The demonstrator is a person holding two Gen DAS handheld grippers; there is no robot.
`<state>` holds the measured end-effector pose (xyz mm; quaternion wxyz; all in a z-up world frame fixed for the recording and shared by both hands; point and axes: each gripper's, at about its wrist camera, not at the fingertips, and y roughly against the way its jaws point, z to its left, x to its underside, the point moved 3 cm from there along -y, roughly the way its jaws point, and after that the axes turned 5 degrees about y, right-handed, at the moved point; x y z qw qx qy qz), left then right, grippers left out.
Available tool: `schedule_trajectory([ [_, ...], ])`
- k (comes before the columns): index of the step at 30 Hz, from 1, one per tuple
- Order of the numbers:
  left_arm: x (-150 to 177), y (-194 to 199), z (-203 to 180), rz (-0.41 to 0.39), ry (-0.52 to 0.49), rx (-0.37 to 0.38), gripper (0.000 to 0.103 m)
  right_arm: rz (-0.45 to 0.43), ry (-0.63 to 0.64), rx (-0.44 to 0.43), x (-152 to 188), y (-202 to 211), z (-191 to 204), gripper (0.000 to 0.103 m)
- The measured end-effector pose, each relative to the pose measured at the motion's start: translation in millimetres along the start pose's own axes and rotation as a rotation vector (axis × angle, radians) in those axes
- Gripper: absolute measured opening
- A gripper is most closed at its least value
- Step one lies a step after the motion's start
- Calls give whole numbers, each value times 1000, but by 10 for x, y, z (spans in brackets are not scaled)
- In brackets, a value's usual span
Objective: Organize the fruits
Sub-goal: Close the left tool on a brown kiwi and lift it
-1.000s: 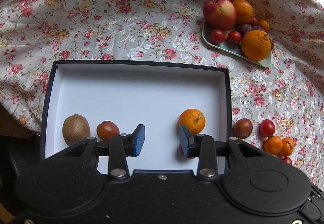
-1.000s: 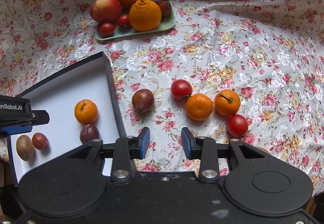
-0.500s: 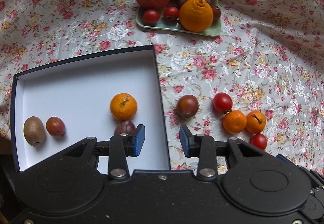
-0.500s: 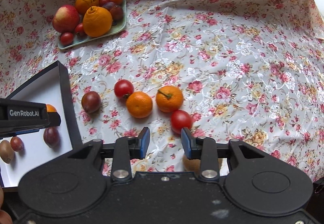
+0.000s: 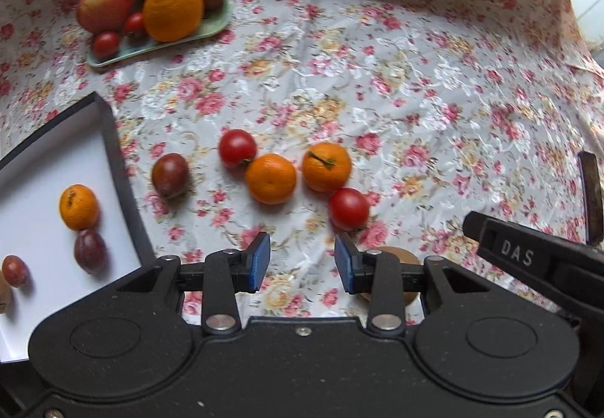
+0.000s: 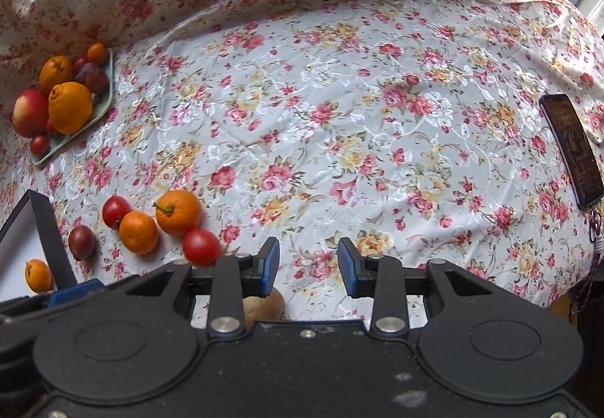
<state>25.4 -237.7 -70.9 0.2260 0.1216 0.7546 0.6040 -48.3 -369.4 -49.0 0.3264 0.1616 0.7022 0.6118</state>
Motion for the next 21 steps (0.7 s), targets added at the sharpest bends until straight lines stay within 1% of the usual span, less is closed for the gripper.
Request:
schedule_trajectory([
  [2, 43, -45, -128, 22, -26, 39, 46, 13, -14, 14, -13, -30, -78, 37],
  [4, 69, -95, -222, 41, -38, 62, 46, 21, -35, 27, -27, -54, -164, 37],
  [7, 102, -159, -321, 57, -50, 75, 46, 28, -56, 51, -47, -80, -258, 37],
  [11, 115, -167, -402, 42, -65, 75, 46, 33, -65, 63, -63, -85, -343, 37],
  [14, 126, -179, -467, 37, -82, 76, 46, 42, -87, 56, -71, -87, -399, 37],
  [18, 169, -262, -559, 48, -111, 52, 46, 51, -118, 33, -93, -74, -453, 37],
  [21, 209, -339, -621, 60, -137, 28, 47, 46, -124, 33, -102, -54, -478, 37],
])
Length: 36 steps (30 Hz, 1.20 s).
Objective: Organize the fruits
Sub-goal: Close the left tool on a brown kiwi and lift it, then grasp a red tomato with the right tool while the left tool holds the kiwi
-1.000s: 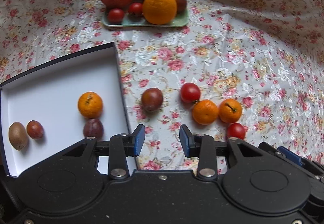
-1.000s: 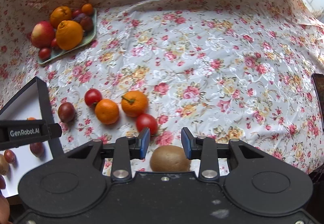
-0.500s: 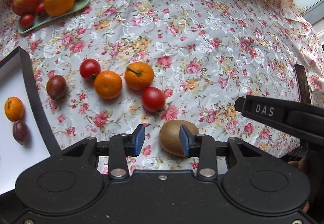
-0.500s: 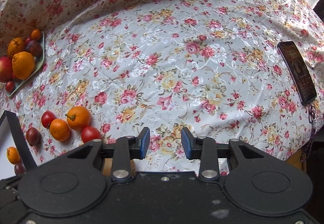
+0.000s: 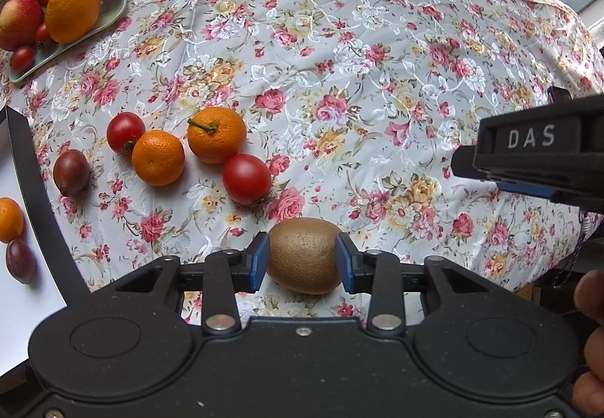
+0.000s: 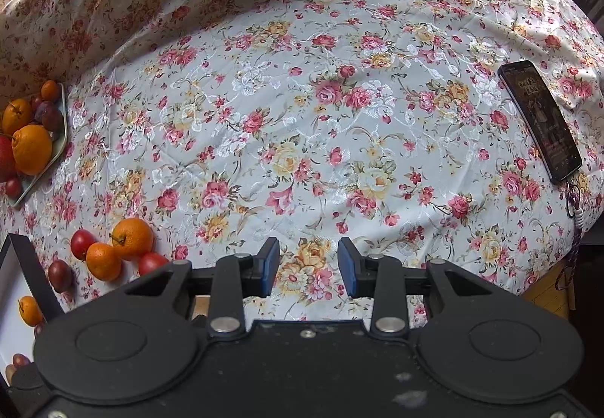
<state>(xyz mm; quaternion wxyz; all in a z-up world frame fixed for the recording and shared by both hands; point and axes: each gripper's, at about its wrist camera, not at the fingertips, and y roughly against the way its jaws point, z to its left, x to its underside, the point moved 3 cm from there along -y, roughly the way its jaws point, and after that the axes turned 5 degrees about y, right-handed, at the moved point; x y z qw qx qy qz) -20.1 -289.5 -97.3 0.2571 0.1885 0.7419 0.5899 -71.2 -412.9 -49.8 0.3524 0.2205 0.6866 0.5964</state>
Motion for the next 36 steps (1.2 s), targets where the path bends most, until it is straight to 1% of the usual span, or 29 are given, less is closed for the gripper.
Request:
schedule_trajectory([
  [2, 7, -43, -46, -4, -16, -16, 50, -2, -6, 1, -6, 7, -16, 37],
  [5, 12, -58, -133, -29, -56, -52, 51, -1, -15, -11, -16, 23, -42, 37],
  [8, 15, -83, -182, -39, -73, -76, 54, 0, -19, -16, -22, 31, -62, 37],
  [16, -15, -161, -195, -33, -59, -117, 59, 4, -30, -11, -20, 22, -143, 37],
  [19, -28, -223, -188, -9, -43, -114, 60, 6, -38, -7, -20, 17, -175, 37],
  [22, -33, -294, -173, 8, -29, -132, 61, 6, -42, -4, -15, 18, -189, 37],
  [26, -27, -388, -139, 50, 7, -127, 62, 3, -32, -8, -3, 31, -180, 37],
  [29, -26, -450, -105, 81, 36, -108, 62, 4, -25, -6, 4, 33, -170, 37],
  [32, -28, -439, -81, 82, 55, -96, 62, 8, -24, -8, 5, 35, -162, 37],
  [36, -36, -393, 36, 92, 115, -56, 62, 6, -20, -8, 9, 38, -134, 37],
])
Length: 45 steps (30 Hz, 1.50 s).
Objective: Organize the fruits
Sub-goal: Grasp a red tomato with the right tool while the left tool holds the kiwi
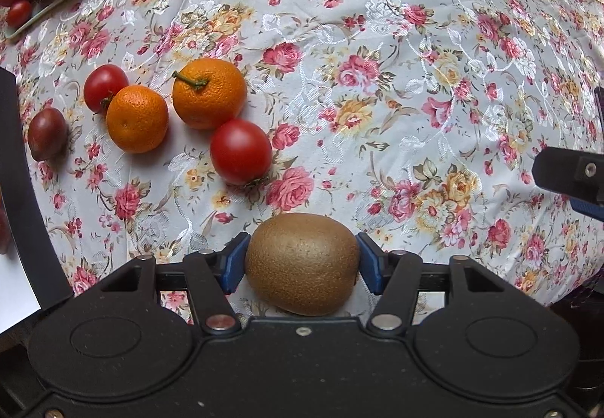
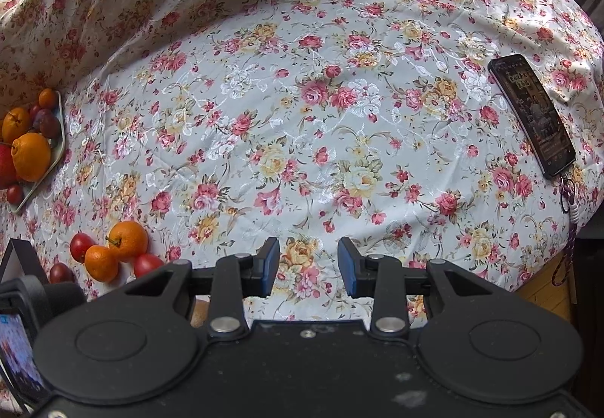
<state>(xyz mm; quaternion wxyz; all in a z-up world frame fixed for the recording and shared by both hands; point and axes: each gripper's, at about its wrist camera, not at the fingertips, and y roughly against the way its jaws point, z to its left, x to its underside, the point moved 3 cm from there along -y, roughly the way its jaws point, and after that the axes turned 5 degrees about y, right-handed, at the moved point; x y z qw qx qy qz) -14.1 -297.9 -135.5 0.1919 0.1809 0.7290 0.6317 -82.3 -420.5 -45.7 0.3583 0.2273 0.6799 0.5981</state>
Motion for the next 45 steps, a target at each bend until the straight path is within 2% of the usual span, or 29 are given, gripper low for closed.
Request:
schedule_trajectory([
  [3, -50, 70, 136, -3, 50, 17, 62, -1, 12, 6, 2, -8, 41, 37],
  [10, -144, 329, 538, -68, 134, -44, 62, 17, 42, 13, 18, -63, 212, 37],
  [22, -215, 672, 970, -145, 224, -84, 62, 63, 118, -11, 103, -212, 745, 37],
  [34, -171, 779, 1331, -149, 288, -56, 62, 127, 116, -109, 142, -416, 1233, 37],
  [40, -161, 829, 1459, -155, 311, -42, 62, 91, 110, -86, 98, -512, 1322, 37],
  [45, -152, 861, 1529, -156, 325, -26, 62, 110, 122, -93, 121, -648, 1378, 37],
])
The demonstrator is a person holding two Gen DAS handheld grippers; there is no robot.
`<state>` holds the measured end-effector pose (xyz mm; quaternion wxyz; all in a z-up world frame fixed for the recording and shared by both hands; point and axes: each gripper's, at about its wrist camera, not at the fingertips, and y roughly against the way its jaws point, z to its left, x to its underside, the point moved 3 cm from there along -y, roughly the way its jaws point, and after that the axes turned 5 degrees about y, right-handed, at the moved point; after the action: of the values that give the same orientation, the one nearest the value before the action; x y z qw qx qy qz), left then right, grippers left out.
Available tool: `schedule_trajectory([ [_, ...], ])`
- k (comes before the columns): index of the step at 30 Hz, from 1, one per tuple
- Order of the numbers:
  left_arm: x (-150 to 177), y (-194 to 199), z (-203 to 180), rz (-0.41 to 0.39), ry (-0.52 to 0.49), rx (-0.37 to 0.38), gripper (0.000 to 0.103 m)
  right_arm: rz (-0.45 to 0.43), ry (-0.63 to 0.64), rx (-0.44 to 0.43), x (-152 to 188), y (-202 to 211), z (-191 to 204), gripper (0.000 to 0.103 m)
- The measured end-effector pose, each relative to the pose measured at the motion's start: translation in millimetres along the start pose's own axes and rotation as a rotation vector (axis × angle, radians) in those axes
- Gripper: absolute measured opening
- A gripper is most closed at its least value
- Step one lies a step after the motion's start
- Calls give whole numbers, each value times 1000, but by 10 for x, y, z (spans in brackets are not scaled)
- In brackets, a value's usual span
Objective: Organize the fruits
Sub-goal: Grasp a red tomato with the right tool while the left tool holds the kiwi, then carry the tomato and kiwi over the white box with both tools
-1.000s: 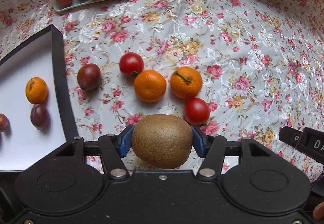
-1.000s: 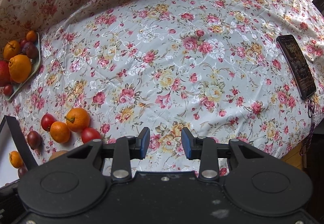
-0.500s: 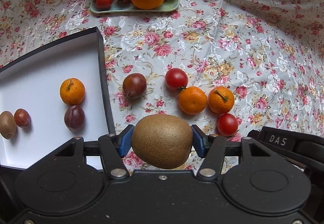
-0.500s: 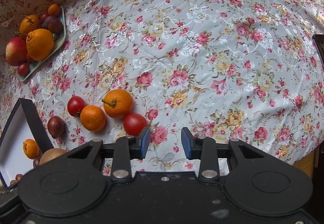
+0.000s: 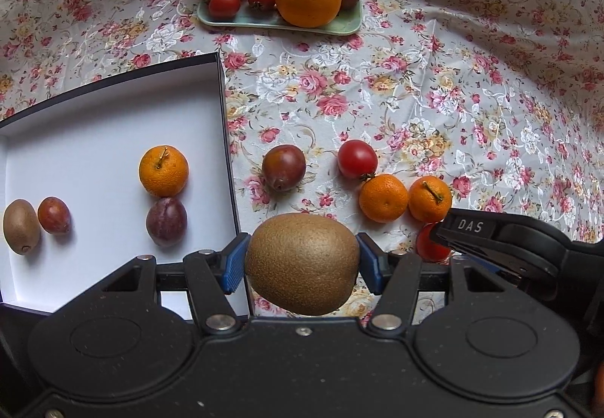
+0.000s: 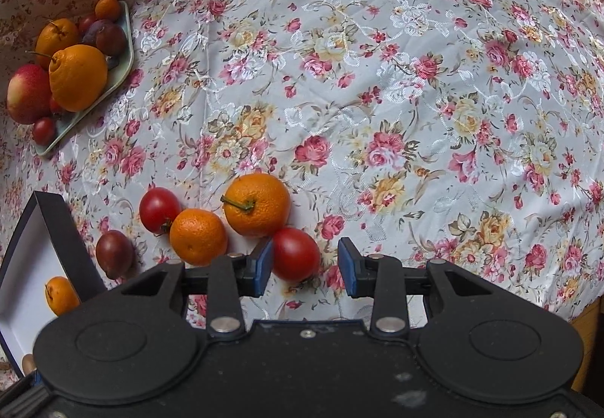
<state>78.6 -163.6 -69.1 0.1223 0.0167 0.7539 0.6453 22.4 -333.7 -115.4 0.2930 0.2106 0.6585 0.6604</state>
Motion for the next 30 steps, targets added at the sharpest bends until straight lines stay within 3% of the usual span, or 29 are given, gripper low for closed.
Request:
schedule_trajectory([
  [12, -41, 45, 110, -3, 22, 13, 62, 52, 40, 75, 79, -255, 122, 36],
  [20, -21, 62, 90, -16, 16, -6, 62, -9, 39, 129, 92, -137, 87, 32],
  [30, 32, 65, 44, -33, 1, -41, 62, -63, 23, 105, 48, 148, -86, 32],
])
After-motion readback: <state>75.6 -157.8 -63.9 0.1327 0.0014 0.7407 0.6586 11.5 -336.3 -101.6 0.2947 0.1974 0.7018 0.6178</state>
